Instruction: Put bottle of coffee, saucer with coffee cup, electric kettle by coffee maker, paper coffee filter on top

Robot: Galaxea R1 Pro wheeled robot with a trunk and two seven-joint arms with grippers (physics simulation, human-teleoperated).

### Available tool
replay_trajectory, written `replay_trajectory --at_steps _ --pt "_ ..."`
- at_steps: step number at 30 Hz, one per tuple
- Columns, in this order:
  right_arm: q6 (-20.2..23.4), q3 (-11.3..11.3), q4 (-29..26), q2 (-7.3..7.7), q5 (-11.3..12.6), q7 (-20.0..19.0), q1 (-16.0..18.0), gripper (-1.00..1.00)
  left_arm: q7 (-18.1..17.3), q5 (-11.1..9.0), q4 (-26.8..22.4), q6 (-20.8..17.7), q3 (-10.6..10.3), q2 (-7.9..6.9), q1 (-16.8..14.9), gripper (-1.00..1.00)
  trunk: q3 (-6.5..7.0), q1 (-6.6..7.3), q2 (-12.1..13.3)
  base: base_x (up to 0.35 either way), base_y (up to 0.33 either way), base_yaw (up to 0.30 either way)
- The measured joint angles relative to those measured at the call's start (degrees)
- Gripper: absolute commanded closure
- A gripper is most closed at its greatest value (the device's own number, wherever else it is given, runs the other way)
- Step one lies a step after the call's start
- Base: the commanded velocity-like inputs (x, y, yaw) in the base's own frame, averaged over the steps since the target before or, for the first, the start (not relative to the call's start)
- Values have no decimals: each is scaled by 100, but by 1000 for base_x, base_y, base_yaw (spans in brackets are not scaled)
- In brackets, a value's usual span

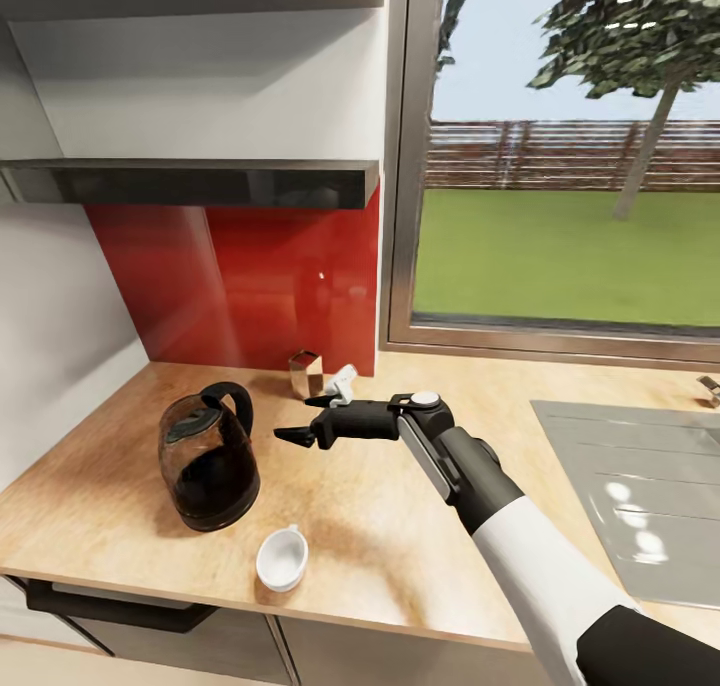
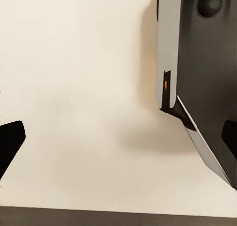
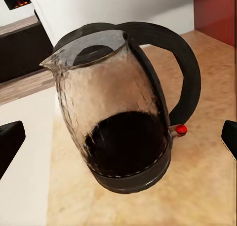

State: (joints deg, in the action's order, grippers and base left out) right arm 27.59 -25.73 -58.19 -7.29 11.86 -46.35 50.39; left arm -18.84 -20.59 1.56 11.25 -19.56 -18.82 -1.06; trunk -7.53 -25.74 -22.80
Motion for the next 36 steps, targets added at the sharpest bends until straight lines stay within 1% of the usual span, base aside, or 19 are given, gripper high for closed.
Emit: replay_trajectory --at_steps 4,9,18,24,27,36 --pt "0 0 0 105 -1 6 0 -100 3 -3 0 5 0 0 0 -100 0 1 0 179 152 0" --pt "0 -12 0 146 -6 9 0 -100 4 -3 -1 -4 0 0 0 -100 0 1 0 217 192 0" --pt "0 -31 0 149 -38 17 0 -100 22 -3 2 -15 0 9 0 -100 0 -1 0 43 38 0" --pt "0 -42 0 148 -224 17 0 -100 31 -5 3 -11 0 9 0 -100 0 -1 0 2 2 0" --pt "0 -43 0 148 -269 17 0 -100 32 -5 3 -7 0 9 0 -100 0 -1 0 28 0 0" --pt "0 -44 75 149 -305 18 0 -100 33 -5 3 -3 1 9 0 -100 0 1 0 198 48 0"
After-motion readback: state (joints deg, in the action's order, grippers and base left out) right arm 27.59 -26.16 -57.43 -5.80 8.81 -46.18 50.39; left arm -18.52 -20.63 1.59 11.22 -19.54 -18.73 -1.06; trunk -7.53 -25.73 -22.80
